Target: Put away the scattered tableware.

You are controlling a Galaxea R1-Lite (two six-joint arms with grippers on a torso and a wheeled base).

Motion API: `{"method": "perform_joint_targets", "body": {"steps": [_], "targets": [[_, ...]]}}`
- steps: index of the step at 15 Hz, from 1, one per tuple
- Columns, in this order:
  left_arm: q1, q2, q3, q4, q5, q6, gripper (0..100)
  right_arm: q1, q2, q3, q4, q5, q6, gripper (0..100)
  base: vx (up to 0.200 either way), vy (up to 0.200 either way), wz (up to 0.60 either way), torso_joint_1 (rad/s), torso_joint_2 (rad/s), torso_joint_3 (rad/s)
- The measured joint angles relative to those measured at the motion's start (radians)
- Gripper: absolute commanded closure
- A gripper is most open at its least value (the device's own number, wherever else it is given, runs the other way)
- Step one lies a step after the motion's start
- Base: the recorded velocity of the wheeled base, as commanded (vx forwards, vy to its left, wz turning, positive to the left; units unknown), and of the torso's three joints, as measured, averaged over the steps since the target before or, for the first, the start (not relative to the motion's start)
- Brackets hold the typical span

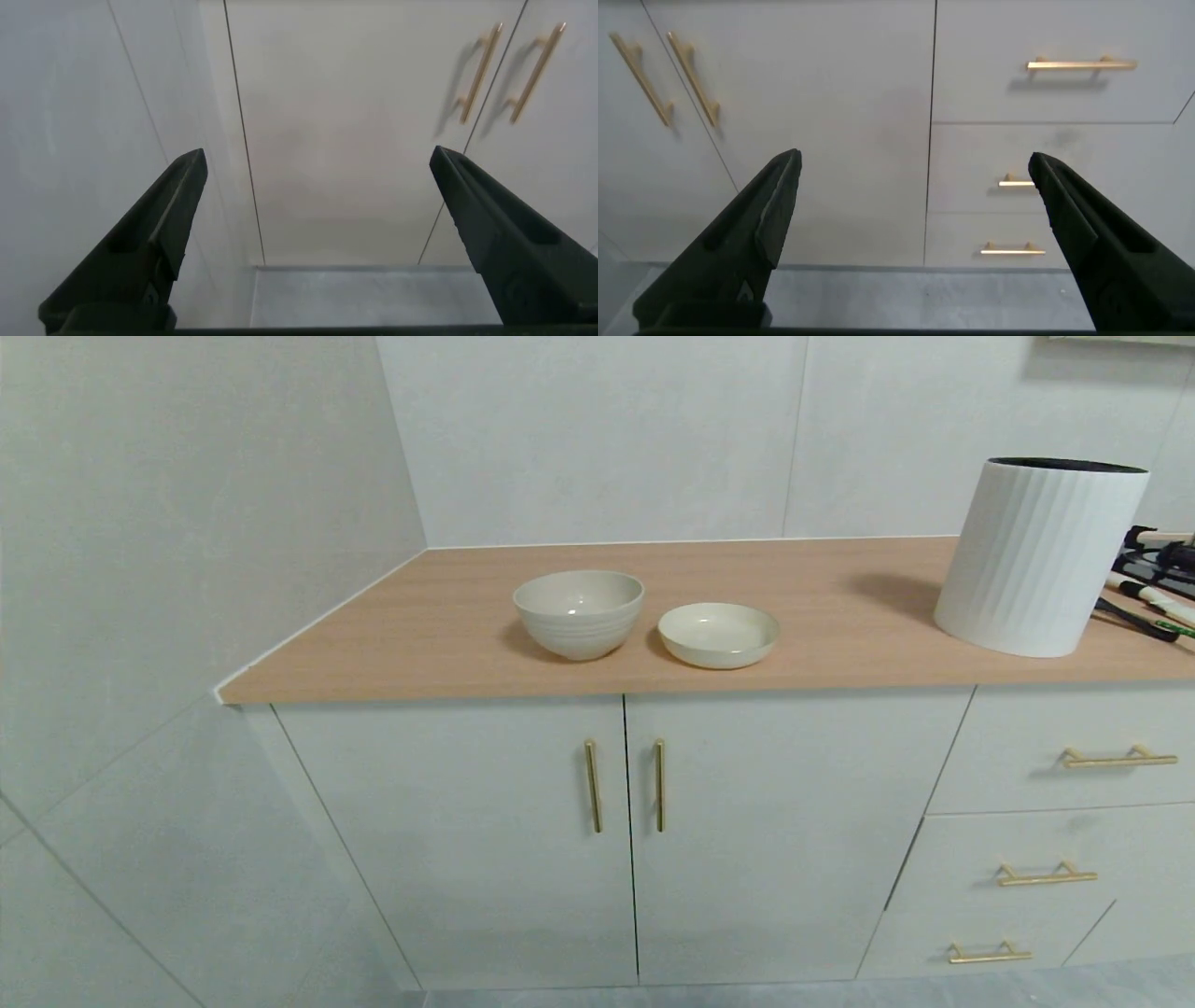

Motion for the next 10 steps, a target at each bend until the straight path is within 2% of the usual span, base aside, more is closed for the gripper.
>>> {"method": "perform_joint_targets", "body": {"steps": [6,10], "targets": [[0.0,0.0,0.0,-0.001,0.0,0.0,0,0.0,0.0,0.0,0.0,0.0,0.0,0,0.0,0.0,0.0,-0.139,0.45,0.308],[0.0,0.0,0.0,0.0,0.0,0.0,0,-0.001,0.0,0.0,0.0,0.0,0.0,0,0.0,0.0,0.0,-0.029,0.11,0.075]]}}
